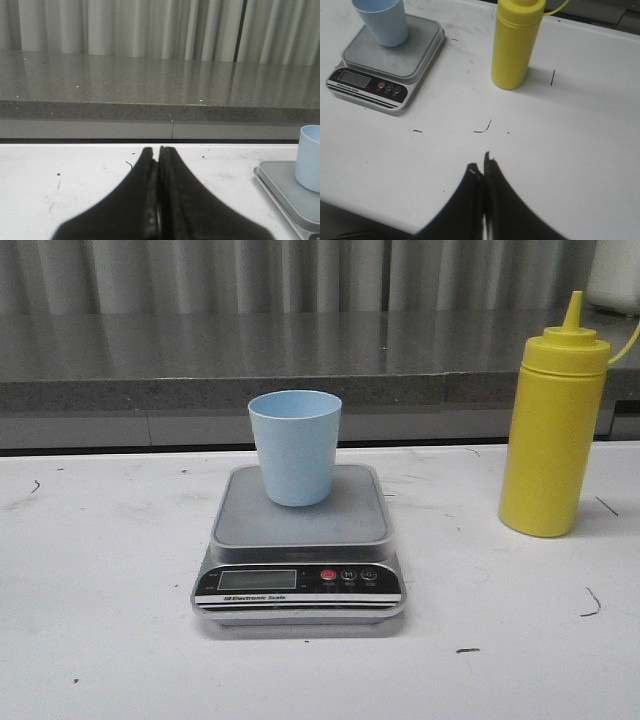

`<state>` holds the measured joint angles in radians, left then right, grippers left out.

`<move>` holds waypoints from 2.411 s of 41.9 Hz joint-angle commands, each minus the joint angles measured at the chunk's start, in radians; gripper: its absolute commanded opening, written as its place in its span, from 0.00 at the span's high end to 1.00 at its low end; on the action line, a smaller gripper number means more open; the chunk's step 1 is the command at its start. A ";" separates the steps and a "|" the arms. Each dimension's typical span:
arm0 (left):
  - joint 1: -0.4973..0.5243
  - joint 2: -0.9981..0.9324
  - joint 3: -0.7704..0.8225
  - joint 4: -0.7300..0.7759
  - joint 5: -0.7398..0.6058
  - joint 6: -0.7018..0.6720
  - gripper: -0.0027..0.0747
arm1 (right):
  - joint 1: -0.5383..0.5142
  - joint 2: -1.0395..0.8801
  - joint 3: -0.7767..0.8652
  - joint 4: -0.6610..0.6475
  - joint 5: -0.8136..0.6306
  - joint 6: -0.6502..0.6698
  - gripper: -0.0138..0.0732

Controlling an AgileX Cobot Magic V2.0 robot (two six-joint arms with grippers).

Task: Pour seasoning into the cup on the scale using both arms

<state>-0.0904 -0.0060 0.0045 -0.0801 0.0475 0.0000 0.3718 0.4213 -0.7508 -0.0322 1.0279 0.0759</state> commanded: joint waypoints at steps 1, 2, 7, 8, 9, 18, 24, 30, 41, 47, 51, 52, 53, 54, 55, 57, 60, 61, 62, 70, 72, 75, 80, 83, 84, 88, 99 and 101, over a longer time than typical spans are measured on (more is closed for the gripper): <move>0.004 -0.016 0.024 -0.008 -0.084 0.000 0.99 | -0.005 0.007 -0.031 -0.015 -0.058 -0.008 0.98; 0.004 -0.016 0.024 -0.008 -0.084 0.000 0.99 | -0.005 0.007 -0.031 -0.015 -0.058 -0.008 0.98; 0.004 -0.016 0.024 -0.008 -0.084 0.000 0.99 | -0.005 0.007 -0.031 -0.015 -0.058 -0.008 0.98; 0.004 -0.016 0.024 -0.008 -0.084 0.000 0.99 | -0.005 0.007 -0.031 -0.015 -0.058 -0.008 0.98; 0.004 -0.016 0.024 -0.008 -0.084 0.000 0.99 | -0.005 0.007 -0.031 -0.015 -0.058 -0.008 0.98; 0.004 -0.016 0.024 -0.008 -0.084 0.000 0.99 | -0.062 -0.028 0.045 -0.088 -0.156 -0.008 0.98; 0.004 -0.016 0.024 -0.008 -0.084 0.000 0.99 | -0.170 -0.120 0.214 -0.098 -0.342 -0.008 0.98; 0.004 -0.016 0.024 -0.008 -0.084 0.000 0.99 | -0.232 -0.238 0.407 -0.098 -0.623 -0.008 0.98; 0.004 -0.016 0.024 -0.008 -0.084 0.000 0.99 | -0.319 -0.408 0.675 -0.045 -0.934 -0.007 0.98; 0.004 -0.016 0.024 -0.008 -0.084 0.000 0.99 | -0.348 -0.439 0.739 -0.026 -0.973 -0.007 0.98; 0.004 -0.016 0.024 -0.008 -0.084 0.000 0.99 | -0.349 -0.449 0.774 -0.026 -1.017 -0.007 0.98; 0.004 -0.016 0.024 -0.008 -0.084 0.000 0.99 | -0.349 -0.449 0.771 -0.026 -1.010 -0.007 0.98; 0.004 -0.016 0.024 -0.008 -0.084 0.000 0.99 | -0.349 -0.449 0.771 -0.026 -1.018 -0.007 0.98; 0.004 -0.016 0.024 -0.008 -0.084 0.000 0.99 | -0.349 -0.449 0.771 -0.026 -1.019 -0.007 0.98; 0.004 -0.016 0.024 -0.008 -0.084 0.000 0.99 | -0.349 -0.449 0.771 -0.026 -1.023 -0.007 0.98; 0.004 -0.016 0.024 -0.008 -0.084 0.000 0.99 | -0.349 -0.448 0.771 -0.026 -1.028 -0.007 0.98; 0.004 -0.016 0.024 -0.008 -0.084 0.000 0.99 | -0.349 -0.448 0.771 -0.026 -1.028 -0.007 0.98; 0.004 -0.016 0.024 -0.008 -0.084 0.000 0.99 | -0.349 -0.448 0.771 -0.026 -1.028 -0.007 0.98; 0.004 -0.016 0.024 -0.008 -0.084 0.000 0.99 | -0.349 -0.448 0.771 -0.026 -1.028 -0.007 0.98; 0.004 -0.016 0.024 -0.008 -0.084 0.000 0.99 | -0.349 -0.448 0.771 -0.026 -1.035 -0.007 0.98; 0.004 -0.016 0.024 -0.008 -0.084 0.000 0.99 | -0.348 -0.448 0.771 -0.020 -1.036 -0.008 0.98; 0.004 -0.016 0.024 -0.008 -0.084 0.000 0.99 | -0.346 -0.449 0.772 0.008 -1.028 -0.031 0.98; 0.004 -0.016 0.024 -0.008 -0.084 0.000 0.99 | -0.346 -0.449 0.772 0.069 -1.016 -0.061 0.98; 0.004 -0.016 0.024 -0.008 -0.084 0.000 0.99 | -0.346 -0.449 0.772 0.076 -1.016 -0.061 0.98; 0.004 -0.016 0.024 -0.008 -0.084 0.000 0.99 | -0.346 -0.449 0.772 0.074 -1.016 -0.061 0.98; 0.004 -0.016 0.024 -0.008 -0.084 0.000 0.99 | -0.346 -0.449 0.772 0.075 -1.017 -0.061 0.98; 0.004 -0.016 0.024 -0.008 -0.084 0.000 0.99 | -0.346 -0.448 0.772 0.075 -1.020 -0.060 0.98; 0.004 -0.016 0.024 -0.008 -0.084 0.000 0.99 | -0.346 -0.448 0.772 0.075 -1.020 -0.060 0.98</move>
<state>-0.0904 -0.0060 0.0045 -0.0821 0.0464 0.0000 0.0296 -0.0095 0.0272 0.0366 0.0870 0.0229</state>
